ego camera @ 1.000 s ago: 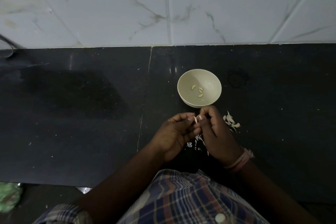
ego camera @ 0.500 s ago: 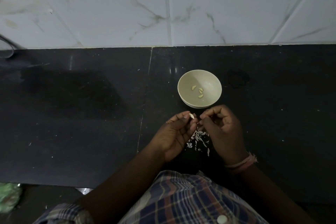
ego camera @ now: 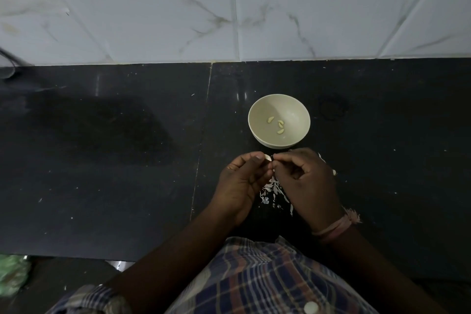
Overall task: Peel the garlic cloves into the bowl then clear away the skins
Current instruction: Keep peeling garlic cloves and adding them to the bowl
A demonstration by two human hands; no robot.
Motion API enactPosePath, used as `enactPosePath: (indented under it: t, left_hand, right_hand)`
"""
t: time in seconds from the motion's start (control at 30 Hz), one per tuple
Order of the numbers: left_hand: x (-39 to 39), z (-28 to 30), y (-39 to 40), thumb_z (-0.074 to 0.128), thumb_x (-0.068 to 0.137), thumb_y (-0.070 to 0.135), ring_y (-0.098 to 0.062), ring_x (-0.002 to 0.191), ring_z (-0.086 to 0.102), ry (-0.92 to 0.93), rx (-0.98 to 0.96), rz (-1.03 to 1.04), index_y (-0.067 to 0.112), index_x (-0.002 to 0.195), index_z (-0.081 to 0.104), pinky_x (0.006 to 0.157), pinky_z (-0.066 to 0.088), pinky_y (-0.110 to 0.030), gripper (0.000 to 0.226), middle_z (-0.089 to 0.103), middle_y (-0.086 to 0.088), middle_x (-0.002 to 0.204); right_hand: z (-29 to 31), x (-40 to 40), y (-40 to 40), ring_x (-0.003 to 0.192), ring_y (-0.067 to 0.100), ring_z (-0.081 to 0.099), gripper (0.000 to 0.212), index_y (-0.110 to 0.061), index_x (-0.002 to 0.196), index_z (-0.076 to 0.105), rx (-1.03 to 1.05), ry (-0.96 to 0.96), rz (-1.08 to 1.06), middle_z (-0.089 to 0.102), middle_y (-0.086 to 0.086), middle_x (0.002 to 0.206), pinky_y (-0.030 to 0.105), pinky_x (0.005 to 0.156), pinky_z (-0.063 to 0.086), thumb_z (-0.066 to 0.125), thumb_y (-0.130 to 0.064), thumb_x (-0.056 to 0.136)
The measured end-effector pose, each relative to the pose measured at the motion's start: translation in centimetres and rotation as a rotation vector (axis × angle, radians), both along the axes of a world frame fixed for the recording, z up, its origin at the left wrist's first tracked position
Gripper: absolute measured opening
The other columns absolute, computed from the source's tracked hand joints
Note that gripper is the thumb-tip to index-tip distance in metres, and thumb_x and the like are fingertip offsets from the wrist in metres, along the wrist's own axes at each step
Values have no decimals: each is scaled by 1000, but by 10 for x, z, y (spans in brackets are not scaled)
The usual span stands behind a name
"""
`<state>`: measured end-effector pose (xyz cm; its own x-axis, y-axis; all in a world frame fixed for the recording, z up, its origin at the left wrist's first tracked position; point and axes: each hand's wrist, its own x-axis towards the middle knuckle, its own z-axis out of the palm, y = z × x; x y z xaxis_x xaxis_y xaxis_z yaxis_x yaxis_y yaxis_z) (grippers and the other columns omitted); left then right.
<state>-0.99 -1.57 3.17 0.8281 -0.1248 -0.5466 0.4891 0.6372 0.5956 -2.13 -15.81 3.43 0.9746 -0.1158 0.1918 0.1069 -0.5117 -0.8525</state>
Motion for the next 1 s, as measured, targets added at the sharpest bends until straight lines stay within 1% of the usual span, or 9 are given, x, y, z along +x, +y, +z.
enactPosePath:
  t: [0.1,0.2,0.43,0.67,0.73,0.8,0.9,0.93,1.0]
  left_hand:
    - [-1,-1,-2,61,96,4,-17,78,73,-23,38,-3,5,95,67,74,60,-25,6,73,-12,86]
    - [-1,-1,-2,62,96,3,-18,80,72,-58,66,-3,5,94,67,76,59,-27,6,73,-12,87]
    - [-3,-4,-1,67,92,4,-21,79,70,-97,148,16,1,94,69,72,59,-28,4,70,-16,86]
    - [-3,-4,-2,69,90,3,-23,79,70,-78,160,4,-1,92,70,72,60,-28,5,71,-17,85]
    - [-2,-3,-1,69,91,2,-24,79,71,-78,150,-7,0,90,71,73,60,-29,3,71,-18,85]
    - [-1,-1,0,68,91,1,-23,79,72,-76,139,-23,1,89,71,73,61,-29,4,72,-18,85]
    - [1,1,2,68,91,2,-19,76,72,-60,125,-44,0,91,70,72,61,-26,3,72,-17,84]
    - [1,1,3,68,90,2,-19,75,72,-54,119,-50,0,91,70,72,61,-25,3,72,-16,84]
    - [2,-1,4,69,88,3,-19,76,71,-47,111,-63,1,90,71,71,61,-25,3,72,-16,84]
  right_hand:
    - [1,-2,4,84,4,66,15,-14,101,76,-61,-46,40,67,-6,95,18,75,53,76,-11,86]
    - [4,-3,5,83,4,65,13,-12,99,76,-98,-78,39,69,-5,92,13,75,51,74,-9,87]
    - [5,0,5,74,8,62,6,-12,89,74,-186,-66,81,68,-2,83,23,68,50,73,-8,85]
    - [2,4,3,70,11,63,4,-11,83,73,-216,-32,76,68,-2,79,32,66,53,73,-7,82]
    - [2,4,2,69,9,64,5,-12,82,74,-194,-24,62,70,-3,77,31,66,53,73,-7,81]
    - [4,5,2,67,7,65,6,-13,81,75,-138,10,43,71,-6,74,26,65,53,73,-6,81]
    - [11,4,2,56,5,65,8,-15,81,76,20,162,26,70,-6,63,20,56,52,72,-8,85]
    - [14,4,2,50,7,62,8,-15,82,76,77,220,33,69,-5,60,20,53,51,72,-9,86]
    - [18,4,0,44,12,60,9,-15,83,75,151,286,39,68,0,57,23,49,50,71,-10,88]
